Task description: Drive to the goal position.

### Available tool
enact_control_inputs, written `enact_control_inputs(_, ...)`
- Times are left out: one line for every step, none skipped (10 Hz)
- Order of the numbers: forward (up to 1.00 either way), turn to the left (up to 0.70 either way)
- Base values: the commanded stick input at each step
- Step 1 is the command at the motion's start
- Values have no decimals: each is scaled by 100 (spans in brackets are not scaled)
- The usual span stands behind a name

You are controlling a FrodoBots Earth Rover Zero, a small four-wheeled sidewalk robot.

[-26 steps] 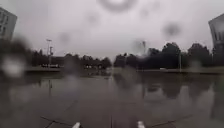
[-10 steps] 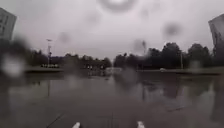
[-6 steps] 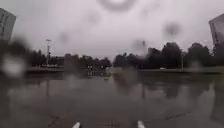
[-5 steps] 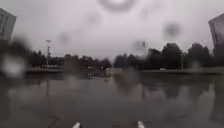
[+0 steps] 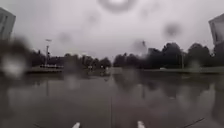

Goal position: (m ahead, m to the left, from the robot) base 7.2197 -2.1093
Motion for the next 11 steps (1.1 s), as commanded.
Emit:
enact_control_inputs(45, 0)
enact_control_inputs(45, -17)
enact_control_inputs(45, -25)
enact_control_inputs(45, -27)
enact_control_inputs(45, -27)
enact_control_inputs(45, -27)
enact_control_inputs(45, -27)
enact_control_inputs(45, -27)
enact_control_inputs(45, -27)
enact_control_inputs(45, -26)
enact_control_inputs(45, -10)
